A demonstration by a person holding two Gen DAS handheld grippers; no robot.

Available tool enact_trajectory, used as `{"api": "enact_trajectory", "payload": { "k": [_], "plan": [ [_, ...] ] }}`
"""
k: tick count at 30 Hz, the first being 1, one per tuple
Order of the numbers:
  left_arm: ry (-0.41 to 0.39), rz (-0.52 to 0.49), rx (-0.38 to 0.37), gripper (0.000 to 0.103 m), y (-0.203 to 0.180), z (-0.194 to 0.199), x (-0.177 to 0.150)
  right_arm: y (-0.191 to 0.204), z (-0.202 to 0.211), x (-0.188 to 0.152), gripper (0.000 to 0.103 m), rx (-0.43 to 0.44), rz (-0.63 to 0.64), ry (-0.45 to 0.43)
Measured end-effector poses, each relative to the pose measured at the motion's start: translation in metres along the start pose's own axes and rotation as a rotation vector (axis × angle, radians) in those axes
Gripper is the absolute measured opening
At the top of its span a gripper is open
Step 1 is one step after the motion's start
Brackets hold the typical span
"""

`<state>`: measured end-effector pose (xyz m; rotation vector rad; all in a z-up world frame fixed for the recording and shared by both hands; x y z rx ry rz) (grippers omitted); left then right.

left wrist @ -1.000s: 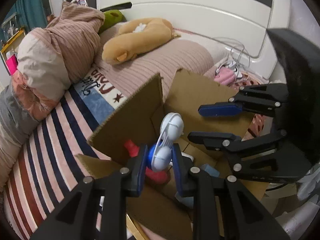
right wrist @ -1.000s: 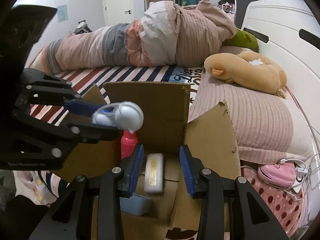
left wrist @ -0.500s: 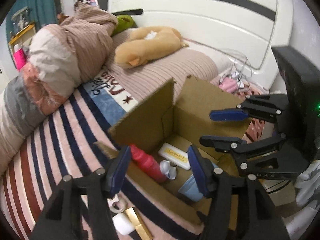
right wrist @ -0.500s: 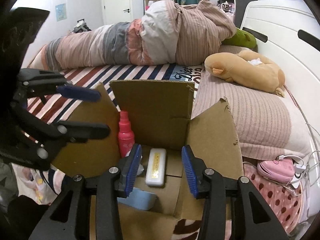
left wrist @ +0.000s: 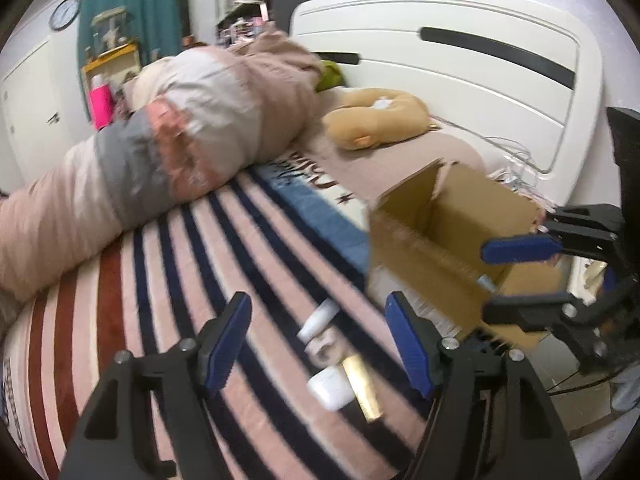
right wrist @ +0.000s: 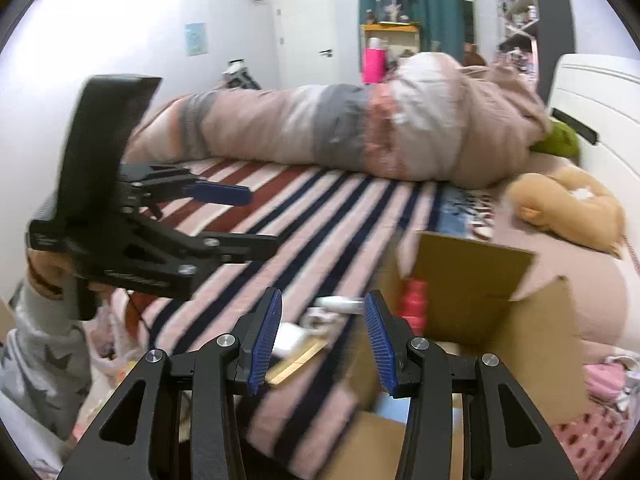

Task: Organize rigid objects
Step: 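Grasp the gold lipstick with the right gripper while the left grasps the earbud case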

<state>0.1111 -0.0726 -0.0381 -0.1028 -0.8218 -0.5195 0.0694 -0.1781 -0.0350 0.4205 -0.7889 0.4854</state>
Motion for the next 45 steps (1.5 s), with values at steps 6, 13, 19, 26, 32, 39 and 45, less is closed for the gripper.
{"api": "enact_trajectory", "payload": {
  "k": [6,13,19,26,32,39,45],
  "plan": [
    [0.018,0.036,0.024,0.067,0.033,-0.014,-0.058,0.056,-0.054,-0.032,0.039,0.05,0.042,0.12],
    [0.062,0.072,-0.072,0.067,0.034,-0.058,-0.111,0.039,-0.129,-0.086,0.039,-0.07,-0.019,0.291],
    [0.099,0.104,-0.166,0.067,0.015,-0.095,-0.134,0.005,-0.174,-0.12,0.04,-0.175,-0.062,0.381],
    [0.103,0.136,-0.282,0.067,-0.014,-0.117,-0.136,-0.005,-0.166,-0.125,0.026,-0.223,-0.018,0.368],
    [0.094,0.118,-0.285,0.067,-0.026,-0.129,-0.126,-0.02,-0.152,-0.13,0.015,-0.306,0.038,0.366],
    [0.096,0.087,-0.245,0.066,-0.036,-0.138,-0.123,-0.027,-0.149,-0.135,0.015,-0.293,-0.016,0.37],
    [0.072,0.096,-0.214,0.054,-0.03,-0.138,-0.124,-0.027,-0.158,-0.131,0.014,-0.302,-0.011,0.332]
  ]
}}
Point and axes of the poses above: each gripper's, at about its wrist camera, not at the fingertips, and z roughly against the way its jaws point, y to its left, x to its top, the point moved 10 cm from there along -z, roughly the way its jaws point, and after that the axes turned 7 degrees about -z, right-handed, at the moved point
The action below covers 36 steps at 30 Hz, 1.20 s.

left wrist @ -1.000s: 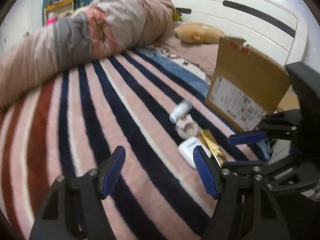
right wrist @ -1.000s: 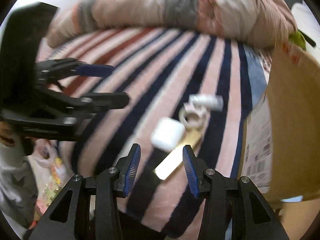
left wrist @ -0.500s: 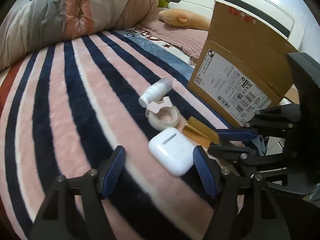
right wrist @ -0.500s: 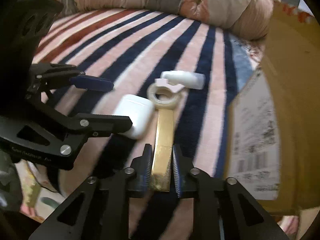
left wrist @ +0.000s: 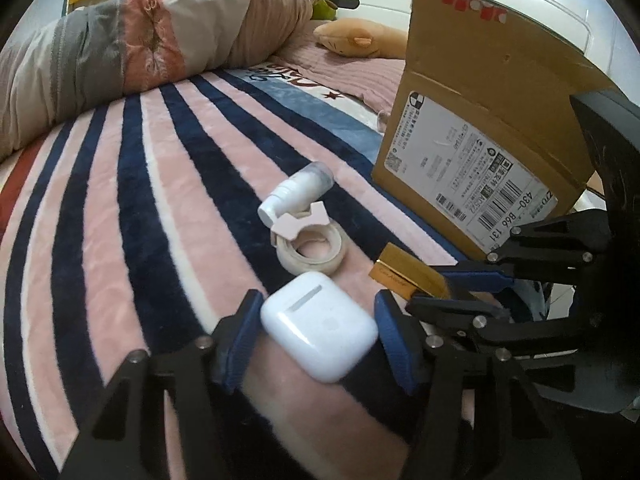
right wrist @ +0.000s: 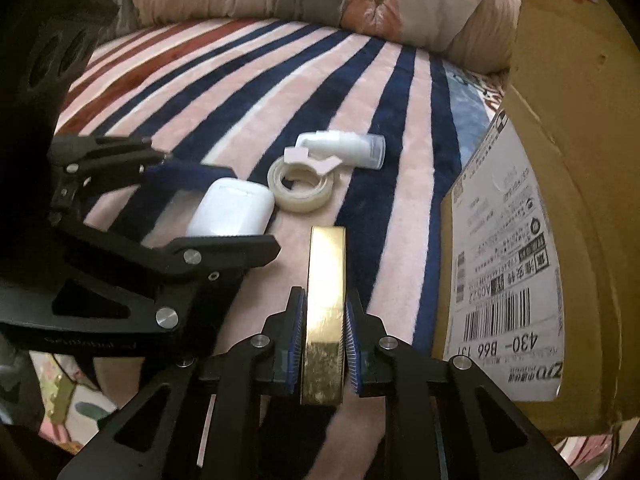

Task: Organize rigid objects
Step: 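Grasp the gold lipstick with the right gripper while the left grasps the earbud case, then place the gold lipstick and white earbud case into the box with both grippers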

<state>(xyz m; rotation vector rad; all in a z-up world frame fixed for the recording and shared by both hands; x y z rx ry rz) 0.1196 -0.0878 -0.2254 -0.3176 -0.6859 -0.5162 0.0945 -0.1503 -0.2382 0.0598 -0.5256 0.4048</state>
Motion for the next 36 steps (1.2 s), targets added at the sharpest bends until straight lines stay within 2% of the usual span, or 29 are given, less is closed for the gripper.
{"api": "enact_trajectory", "payload": {
  "k": [3,8,12,15,18,22,27,30,32,36],
  "plan": [
    [0.002,-0.004,0.009,0.054,0.002,0.004,0.0,0.001,0.002,0.003,0.013,-0.005,0.012,-0.032],
    [-0.012,-0.005,0.067,0.054,0.014,0.029,0.0,0.01,0.022,0.01,0.013,0.027,0.038,-0.082],
    [-0.064,-0.015,0.124,0.054,0.022,0.072,0.011,0.032,0.056,0.021,0.013,0.111,0.069,-0.141],
    [-0.099,-0.016,0.164,0.054,0.027,0.109,0.029,0.045,0.087,0.032,0.013,0.17,0.082,-0.192],
    [-0.133,-0.057,0.183,0.054,0.014,0.141,0.053,0.044,0.126,0.044,0.013,0.201,0.086,-0.275],
    [-0.19,-0.11,0.154,0.054,-0.021,0.164,0.095,0.008,0.179,0.058,0.013,0.223,0.041,-0.374],
    [-0.223,-0.189,0.101,0.054,-0.081,0.156,0.148,-0.072,0.207,0.06,0.014,0.147,-0.06,-0.421],
    [-0.199,-0.244,0.075,0.054,-0.113,0.139,0.173,-0.112,0.2,0.055,0.014,0.115,-0.112,-0.389],
    [-0.168,-0.266,0.061,0.054,-0.129,0.124,0.181,-0.137,0.18,0.054,0.014,0.11,-0.153,-0.34],
    [-0.08,-0.284,0.064,0.054,-0.143,0.085,0.193,-0.163,0.138,0.053,0.014,0.077,-0.152,-0.257]
  ]
}}
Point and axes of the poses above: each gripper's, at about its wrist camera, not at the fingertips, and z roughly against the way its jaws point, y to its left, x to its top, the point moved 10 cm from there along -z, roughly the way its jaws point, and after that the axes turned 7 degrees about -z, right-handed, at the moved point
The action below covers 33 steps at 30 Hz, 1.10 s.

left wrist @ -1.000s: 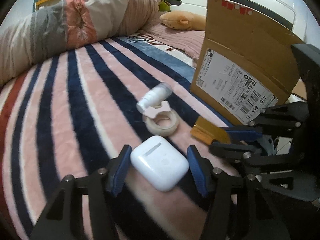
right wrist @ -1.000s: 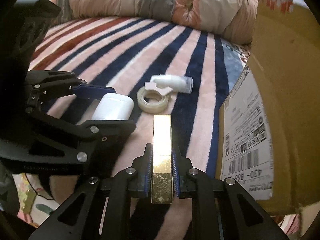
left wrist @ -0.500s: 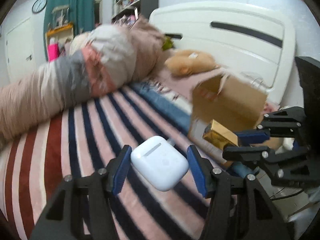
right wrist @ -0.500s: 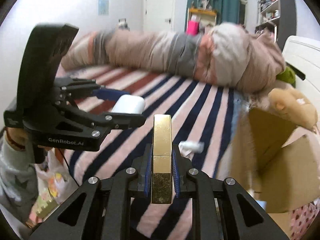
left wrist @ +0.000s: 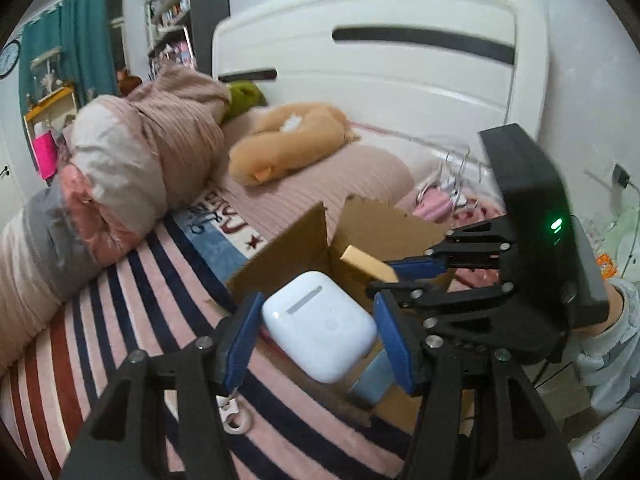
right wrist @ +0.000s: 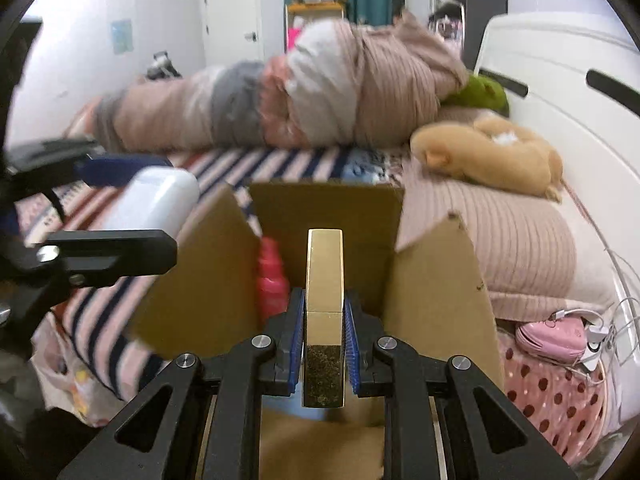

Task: Organize rigid objects
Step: 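Place the gold lipstick and white earbud case into the box with both grippers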

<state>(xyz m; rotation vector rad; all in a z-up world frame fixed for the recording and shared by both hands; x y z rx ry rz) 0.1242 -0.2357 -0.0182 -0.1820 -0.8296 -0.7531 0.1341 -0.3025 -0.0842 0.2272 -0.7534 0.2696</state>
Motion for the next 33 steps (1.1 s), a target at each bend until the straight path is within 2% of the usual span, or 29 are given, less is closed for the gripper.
{"api": "enact_trajectory", "payload": {
  "k": [4,8,11,15,16,20,25,27,29,33],
  "plan": [
    [0.073,-0.033,-0.007,0.054,-0.009,-0.028,-0.002,-0.018,-0.03,-0.004,0.014,-0.043,0.016,0.044],
    [0.142,-0.061,0.023,0.054,-0.01,-0.048,-0.009,-0.022,-0.03,-0.01,0.015,-0.069,0.013,0.035],
    [0.15,-0.072,0.02,0.054,-0.01,-0.053,-0.012,-0.021,-0.028,-0.013,0.017,-0.045,0.0,0.035],
    [0.159,-0.091,0.028,0.066,-0.011,-0.053,-0.014,-0.019,-0.025,-0.012,0.019,-0.047,0.008,0.02],
    [0.16,-0.095,0.035,0.066,-0.01,-0.053,-0.015,-0.019,-0.023,-0.011,0.019,-0.044,0.004,0.016],
    [0.145,-0.069,0.032,0.066,-0.005,-0.045,-0.014,-0.016,-0.02,-0.013,0.022,-0.034,0.002,0.015],
    [0.098,-0.009,0.021,0.074,0.006,-0.022,-0.01,-0.008,-0.013,-0.013,0.029,-0.017,0.005,0.013],
    [0.076,0.017,0.019,0.074,0.012,-0.009,-0.009,-0.004,-0.008,-0.012,0.035,-0.015,0.007,0.0],
    [0.056,0.037,0.021,0.075,0.018,0.002,-0.009,0.003,0.002,-0.008,0.045,-0.004,0.007,-0.023],
    [0.011,0.089,0.041,0.077,0.037,0.032,-0.014,0.027,0.023,0.001,0.05,0.028,0.026,-0.071]
  ]
}}
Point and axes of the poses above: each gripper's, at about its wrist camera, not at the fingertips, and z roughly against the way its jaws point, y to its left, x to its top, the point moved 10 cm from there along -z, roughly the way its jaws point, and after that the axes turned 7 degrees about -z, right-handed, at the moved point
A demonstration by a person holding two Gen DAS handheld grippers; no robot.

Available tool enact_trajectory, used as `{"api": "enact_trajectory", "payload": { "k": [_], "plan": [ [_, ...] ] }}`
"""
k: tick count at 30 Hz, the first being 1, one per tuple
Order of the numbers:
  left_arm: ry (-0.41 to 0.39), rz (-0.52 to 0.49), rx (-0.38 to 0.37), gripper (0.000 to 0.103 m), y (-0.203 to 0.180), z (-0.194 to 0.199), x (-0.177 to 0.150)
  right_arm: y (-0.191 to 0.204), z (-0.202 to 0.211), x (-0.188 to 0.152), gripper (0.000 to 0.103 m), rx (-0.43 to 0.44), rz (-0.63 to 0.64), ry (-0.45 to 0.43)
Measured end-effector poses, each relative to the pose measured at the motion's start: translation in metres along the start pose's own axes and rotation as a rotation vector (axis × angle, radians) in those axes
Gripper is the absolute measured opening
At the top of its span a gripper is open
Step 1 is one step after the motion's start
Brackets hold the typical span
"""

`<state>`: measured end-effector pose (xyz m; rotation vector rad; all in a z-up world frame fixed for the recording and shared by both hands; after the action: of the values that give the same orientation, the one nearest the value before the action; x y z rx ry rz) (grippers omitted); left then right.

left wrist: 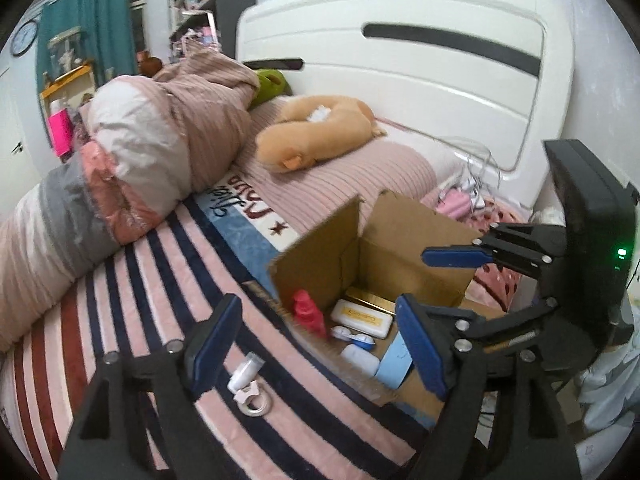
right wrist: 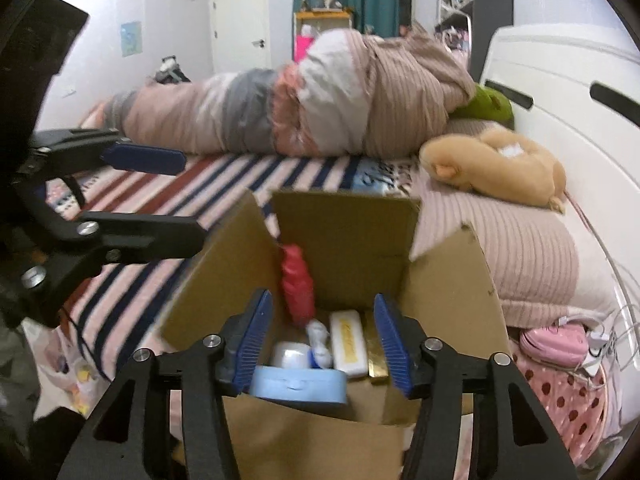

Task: Organize rigid objects
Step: 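Place the gold lipstick and white earbud case into the box with both grippers, then grasp the tape roll with the right gripper while the left grasps the small white bottle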

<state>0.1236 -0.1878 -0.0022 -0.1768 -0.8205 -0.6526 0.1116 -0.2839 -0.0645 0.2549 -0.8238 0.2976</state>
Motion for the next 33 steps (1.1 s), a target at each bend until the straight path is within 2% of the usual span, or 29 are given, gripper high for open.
{"api": "enact_trajectory", "payload": {
  "k": [6,11,16,20,23,27,31,33],
  "plan": [
    [-0.044,0.069,0.05,0.077,0.037,0.034,-0.024,0.051,0.021,0.01,0.05,0.073,0.039,-0.039],
    [-0.041,0.126,0.128,0.077,0.08,0.053,-0.07,0.101,0.021,0.01,0.05,0.151,0.08,-0.04],
    [-0.025,0.188,0.13,0.077,0.114,0.052,-0.118,0.152,0.0,0.001,0.05,0.232,0.115,0.009],
    [-0.005,0.227,0.123,0.077,0.134,0.036,-0.156,0.184,-0.036,-0.017,0.05,0.252,0.139,0.096],
    [0.014,0.249,0.102,0.077,0.142,0.018,-0.174,0.191,-0.067,-0.031,0.05,0.236,0.135,0.161],
    [0.028,0.268,0.059,0.077,0.147,-0.009,-0.192,0.182,-0.116,-0.051,0.05,0.171,0.101,0.231],
    [0.04,0.269,-0.025,0.077,0.145,-0.048,-0.193,0.159,-0.154,-0.065,0.05,0.073,0.068,0.247],
    [0.049,0.25,-0.057,0.076,0.142,-0.066,-0.188,0.149,-0.169,-0.068,0.05,0.051,0.049,0.253]
  ]
}}
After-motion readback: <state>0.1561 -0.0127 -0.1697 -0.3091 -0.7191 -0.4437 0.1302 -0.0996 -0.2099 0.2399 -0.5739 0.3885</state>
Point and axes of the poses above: each gripper's, at about its wrist camera, not at the fingertips, and z roughly against the way its jaws point, y to its left, x to its top, the point moved 10 cm from there along -z, roughly the way its jaws point, and after that the axes turned 7 degrees about -z, right-handed, at the moved point
